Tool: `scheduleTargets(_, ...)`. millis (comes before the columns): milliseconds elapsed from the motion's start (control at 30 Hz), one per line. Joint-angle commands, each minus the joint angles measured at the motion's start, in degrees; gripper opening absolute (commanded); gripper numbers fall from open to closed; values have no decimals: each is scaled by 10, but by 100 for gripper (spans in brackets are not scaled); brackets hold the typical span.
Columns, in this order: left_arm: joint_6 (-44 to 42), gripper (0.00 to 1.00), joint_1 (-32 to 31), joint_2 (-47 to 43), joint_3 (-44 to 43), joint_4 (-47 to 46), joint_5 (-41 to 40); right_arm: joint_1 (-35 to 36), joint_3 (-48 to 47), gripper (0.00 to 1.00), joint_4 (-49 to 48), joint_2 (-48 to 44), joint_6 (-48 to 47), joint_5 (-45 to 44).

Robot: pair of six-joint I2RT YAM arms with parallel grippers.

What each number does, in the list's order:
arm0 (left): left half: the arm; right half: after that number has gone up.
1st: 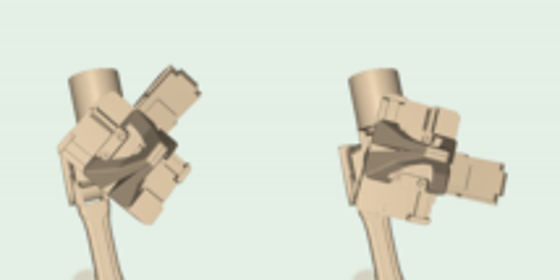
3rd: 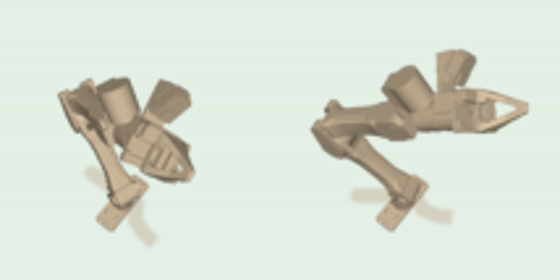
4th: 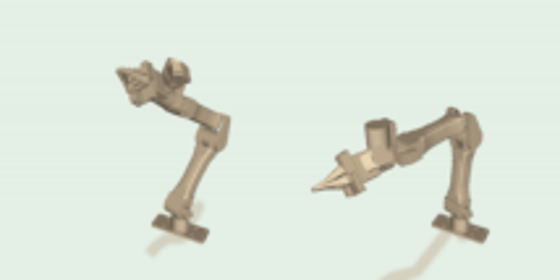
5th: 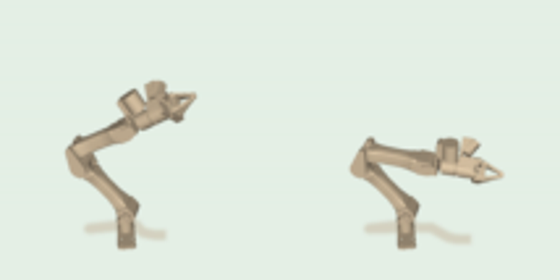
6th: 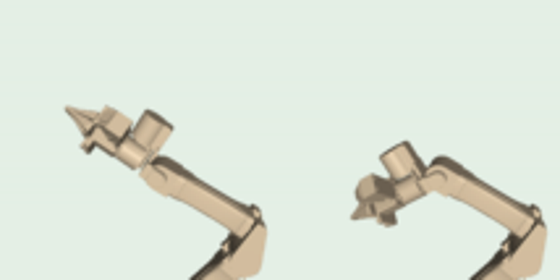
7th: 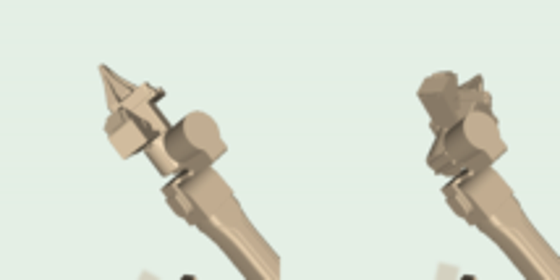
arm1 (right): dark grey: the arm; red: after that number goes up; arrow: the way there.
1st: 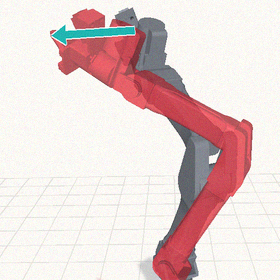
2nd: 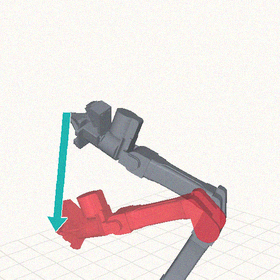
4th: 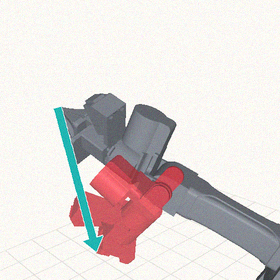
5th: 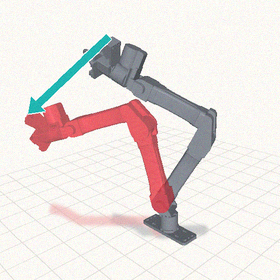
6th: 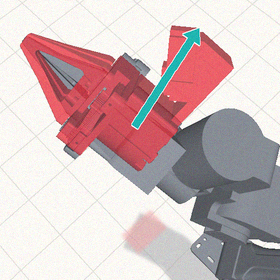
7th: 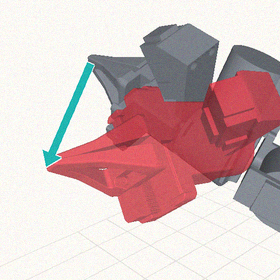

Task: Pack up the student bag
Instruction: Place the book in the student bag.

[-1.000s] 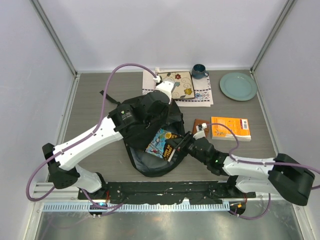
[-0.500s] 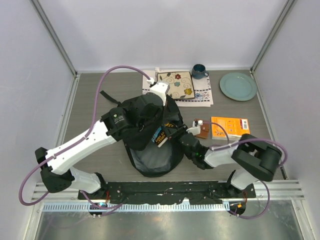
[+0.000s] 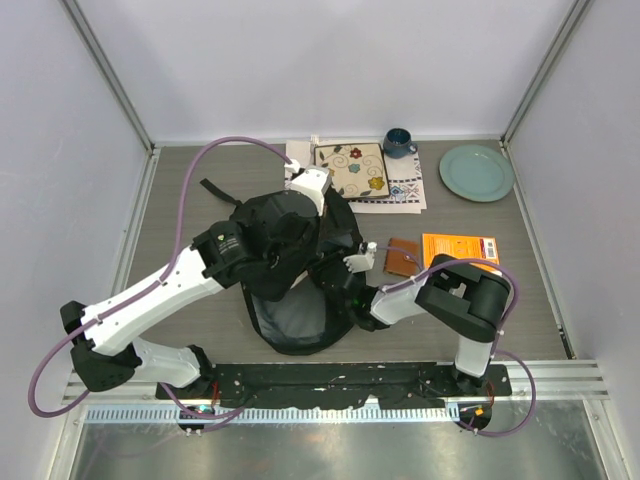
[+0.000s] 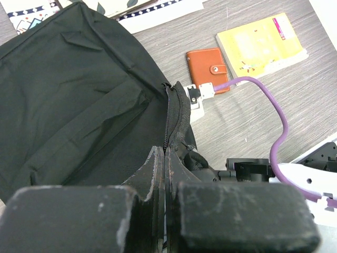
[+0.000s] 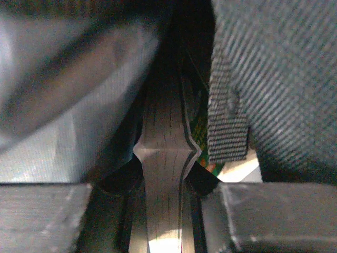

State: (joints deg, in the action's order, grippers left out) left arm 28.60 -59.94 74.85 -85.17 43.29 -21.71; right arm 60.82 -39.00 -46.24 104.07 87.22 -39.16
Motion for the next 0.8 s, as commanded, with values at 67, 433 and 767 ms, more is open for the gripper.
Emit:
scheduleTargets(67,15,0,-3,-22,3,-45,-7,21,11,34,95,-57,-17,-30)
scheduleTargets(433,26,0,-3,-22,20,-47,6,22,59,43,76,-104,-38,105)
scheduleTargets(767,26,0,-3,-22,24,-44,5,25,99,0,65,-163,-22,90)
